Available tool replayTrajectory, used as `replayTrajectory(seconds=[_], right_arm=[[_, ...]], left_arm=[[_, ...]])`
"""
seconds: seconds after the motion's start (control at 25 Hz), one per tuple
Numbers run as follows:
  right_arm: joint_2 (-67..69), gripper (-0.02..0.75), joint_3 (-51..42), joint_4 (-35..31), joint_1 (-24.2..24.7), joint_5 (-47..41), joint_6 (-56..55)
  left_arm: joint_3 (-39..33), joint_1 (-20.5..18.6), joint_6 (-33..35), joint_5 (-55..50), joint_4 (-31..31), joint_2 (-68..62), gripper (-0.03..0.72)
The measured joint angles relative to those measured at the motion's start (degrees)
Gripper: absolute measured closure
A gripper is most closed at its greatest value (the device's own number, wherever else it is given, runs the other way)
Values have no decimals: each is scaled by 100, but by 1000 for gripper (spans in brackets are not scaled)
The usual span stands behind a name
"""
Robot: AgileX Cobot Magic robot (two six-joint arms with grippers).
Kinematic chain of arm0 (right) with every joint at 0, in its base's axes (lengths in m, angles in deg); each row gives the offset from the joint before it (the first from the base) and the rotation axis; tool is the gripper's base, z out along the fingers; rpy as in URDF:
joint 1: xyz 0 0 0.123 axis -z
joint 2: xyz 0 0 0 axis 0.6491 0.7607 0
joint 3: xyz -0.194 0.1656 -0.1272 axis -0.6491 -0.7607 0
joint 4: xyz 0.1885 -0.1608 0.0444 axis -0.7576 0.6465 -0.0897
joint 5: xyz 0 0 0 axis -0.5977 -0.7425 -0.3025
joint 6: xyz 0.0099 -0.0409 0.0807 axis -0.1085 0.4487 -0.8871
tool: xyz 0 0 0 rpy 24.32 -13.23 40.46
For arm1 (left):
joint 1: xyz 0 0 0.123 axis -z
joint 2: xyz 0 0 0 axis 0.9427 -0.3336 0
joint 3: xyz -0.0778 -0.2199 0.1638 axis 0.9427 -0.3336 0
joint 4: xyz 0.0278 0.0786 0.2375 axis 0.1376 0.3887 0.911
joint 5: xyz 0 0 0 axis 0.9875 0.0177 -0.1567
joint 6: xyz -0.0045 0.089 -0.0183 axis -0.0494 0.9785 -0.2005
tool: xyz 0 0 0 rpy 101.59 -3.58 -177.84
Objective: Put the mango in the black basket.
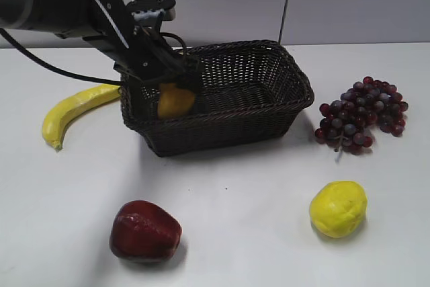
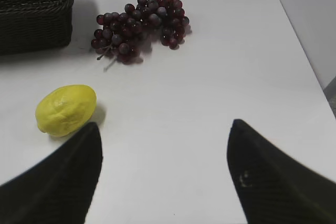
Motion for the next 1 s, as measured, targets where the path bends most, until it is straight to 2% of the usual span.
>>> replayTrajectory(seconds=[0.12,0.24,0.52,0.72,0.84,1.0], right_arm=[[0,167,0,0,0,0,0],[0,167,0,0,0,0,0],[0,167,0,0,0,0,0],[0,167,0,0,0,0,0],[0,167,0,0,0,0,0],[0,167,0,0,0,0,0]], left_arm=[[5,4,0,-8,-11,0,31],[5,4,0,-246,-11,55,5],[5,4,0,-770,-6,972,7],[11,-53,0,-1620,496,2088,42],[11,-265,-104,-2314,972,2686,54],[11,-912,-253,-3291,1478,3186,65]])
